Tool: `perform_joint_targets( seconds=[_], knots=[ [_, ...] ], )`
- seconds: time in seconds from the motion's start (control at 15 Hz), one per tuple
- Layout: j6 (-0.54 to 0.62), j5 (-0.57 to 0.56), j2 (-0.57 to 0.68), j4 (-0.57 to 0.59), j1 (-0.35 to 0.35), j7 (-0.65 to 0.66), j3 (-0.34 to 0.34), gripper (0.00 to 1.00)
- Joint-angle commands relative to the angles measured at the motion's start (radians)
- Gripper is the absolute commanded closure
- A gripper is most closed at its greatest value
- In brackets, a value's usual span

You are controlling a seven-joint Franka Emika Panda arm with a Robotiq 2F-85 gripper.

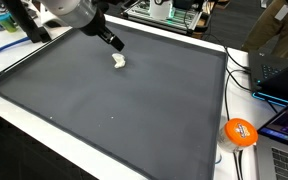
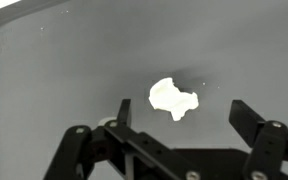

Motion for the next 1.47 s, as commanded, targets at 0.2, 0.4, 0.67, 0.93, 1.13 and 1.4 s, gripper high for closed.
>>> perform_joint_targets(
  seconds=[0.2, 0.4, 0.67, 0.93, 1.13, 1.4],
  knots=[
    [0.024, 0.004, -0.084, -0.125, -0.005, 0.01, 0.007, 0.0],
    [0.076, 0.02, -0.115, -0.181, -0.013, 0.033, 0.002, 0.0],
    [0.216, 0.05, -0.217, -0.365, -0.027, 0.036, 0.004, 0.0],
    [0.462, 0.069, -0.337, -0.568, -0.019, 0.068, 0.004, 0.0],
    [0.595, 0.051, -0.413, -0.688, -0.01, 0.082, 0.009, 0.0],
    [0.725, 0.039, -0.503, -0.81, -0.002, 0.101, 0.018, 0.0]
  ],
)
